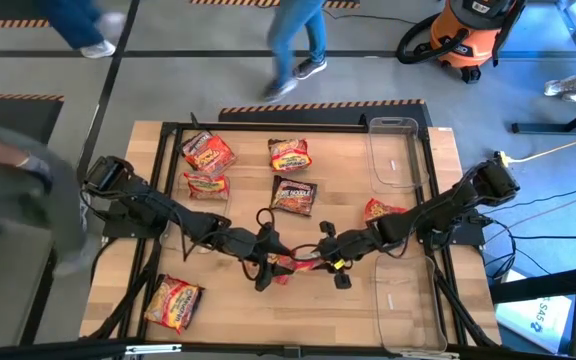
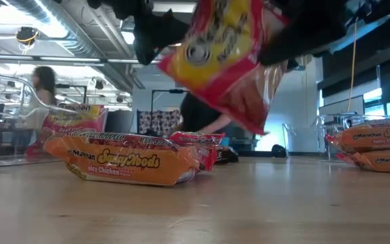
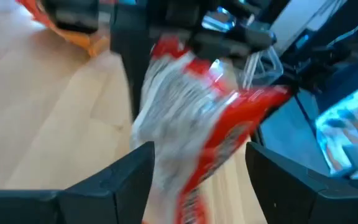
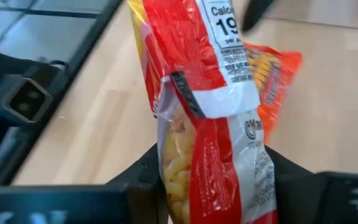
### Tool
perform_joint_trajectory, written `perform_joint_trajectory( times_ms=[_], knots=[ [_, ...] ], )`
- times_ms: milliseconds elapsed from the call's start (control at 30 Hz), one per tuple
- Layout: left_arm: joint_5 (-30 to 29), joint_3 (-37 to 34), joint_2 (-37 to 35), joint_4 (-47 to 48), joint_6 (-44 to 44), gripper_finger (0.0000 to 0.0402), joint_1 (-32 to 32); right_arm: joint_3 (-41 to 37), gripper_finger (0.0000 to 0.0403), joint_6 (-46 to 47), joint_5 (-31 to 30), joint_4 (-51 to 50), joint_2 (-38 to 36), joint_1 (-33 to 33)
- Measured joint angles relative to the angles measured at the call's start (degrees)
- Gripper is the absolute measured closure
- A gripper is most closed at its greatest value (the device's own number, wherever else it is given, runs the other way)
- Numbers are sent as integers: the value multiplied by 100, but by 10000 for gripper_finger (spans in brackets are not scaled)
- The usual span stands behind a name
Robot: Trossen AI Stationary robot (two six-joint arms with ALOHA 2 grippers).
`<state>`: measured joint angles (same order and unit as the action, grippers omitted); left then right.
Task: Sort Maruchan noodles
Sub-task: Put the red noodle pack into the middle transparent bin
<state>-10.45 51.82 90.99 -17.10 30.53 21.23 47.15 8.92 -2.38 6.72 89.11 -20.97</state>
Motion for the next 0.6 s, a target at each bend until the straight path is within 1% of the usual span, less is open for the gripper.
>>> perform_joint_trajectory(
  times_ms=[200,400,600],
  knots=[
    [-257,6,-3,59,-70,157,-2,-292,284,323,-216,46,-164,0],
    [-379,6,-3,212,-110,158,-13,-376,284,469,-194,654,-189,-7],
    [-372,6,-3,181,-106,158,-10,-376,284,473,-443,1110,-189,0]
  ],
)
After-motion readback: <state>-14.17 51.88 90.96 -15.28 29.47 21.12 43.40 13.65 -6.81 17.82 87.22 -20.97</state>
